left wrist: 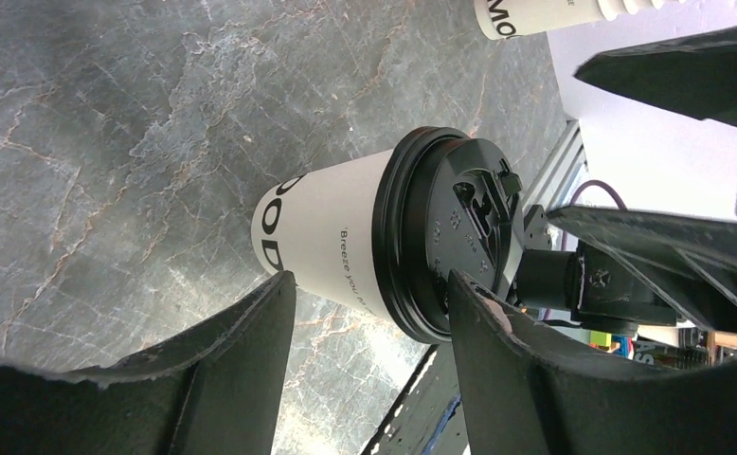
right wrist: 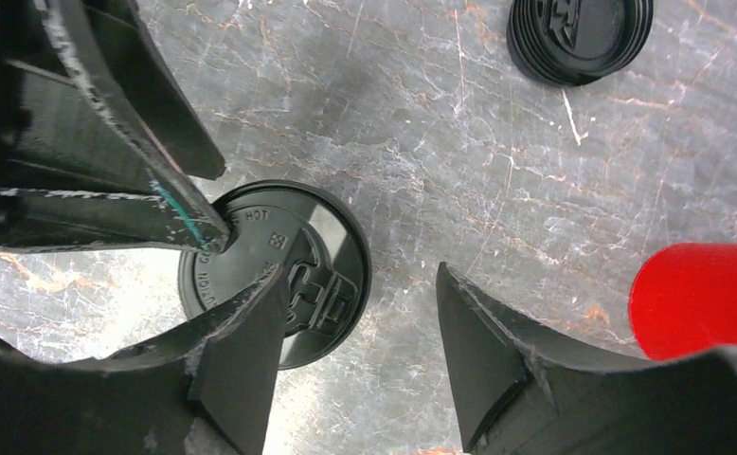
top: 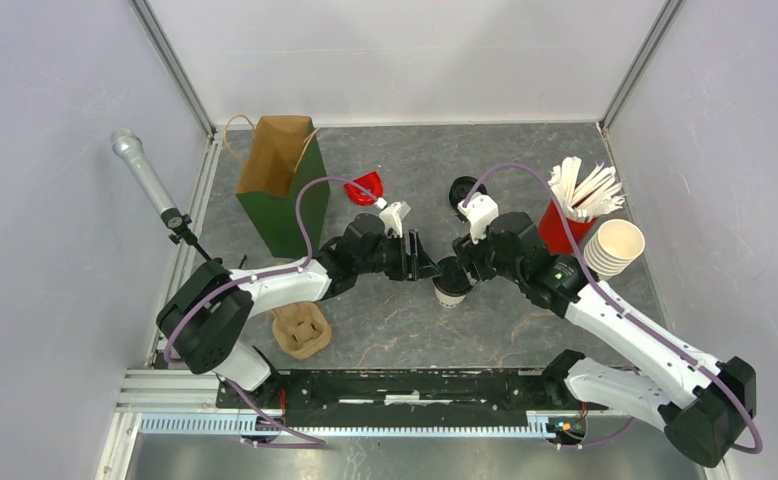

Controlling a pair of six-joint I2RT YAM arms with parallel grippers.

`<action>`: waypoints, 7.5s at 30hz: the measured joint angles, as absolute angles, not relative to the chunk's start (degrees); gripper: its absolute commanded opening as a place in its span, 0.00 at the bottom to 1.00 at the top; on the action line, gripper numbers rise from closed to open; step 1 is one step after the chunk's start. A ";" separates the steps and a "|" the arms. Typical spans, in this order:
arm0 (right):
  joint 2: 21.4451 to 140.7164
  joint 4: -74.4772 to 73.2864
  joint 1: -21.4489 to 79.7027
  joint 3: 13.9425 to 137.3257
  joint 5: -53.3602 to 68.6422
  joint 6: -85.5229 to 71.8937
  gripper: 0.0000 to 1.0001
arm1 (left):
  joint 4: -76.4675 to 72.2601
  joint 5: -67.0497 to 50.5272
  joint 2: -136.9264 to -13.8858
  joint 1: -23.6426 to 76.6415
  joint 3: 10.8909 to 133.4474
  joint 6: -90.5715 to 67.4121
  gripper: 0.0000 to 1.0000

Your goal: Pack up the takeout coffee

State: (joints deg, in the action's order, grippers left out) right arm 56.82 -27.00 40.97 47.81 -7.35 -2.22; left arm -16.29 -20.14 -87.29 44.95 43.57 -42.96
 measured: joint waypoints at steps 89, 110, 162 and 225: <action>53.52 16.69 24.67 18.83 29.58 -16.14 0.48 | -12.49 -10.15 -80.93 52.62 39.90 -42.94 0.53; 42.87 -9.13 25.02 26.09 22.04 -19.79 0.75 | -11.92 -5.50 -80.44 54.76 40.14 -42.96 0.50; 44.88 1.85 25.08 19.70 23.38 -26.46 0.62 | -7.44 -3.27 -80.14 55.68 42.52 -41.82 0.51; 54.04 -40.40 9.89 59.96 -38.81 8.47 0.47 | 37.28 10.35 -33.52 55.68 46.85 -13.76 1.00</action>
State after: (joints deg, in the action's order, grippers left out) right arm 54.04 -40.40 9.89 59.96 -38.81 8.47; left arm 37.28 10.35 -33.52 55.68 46.85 -13.76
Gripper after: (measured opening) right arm 0.490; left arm 0.996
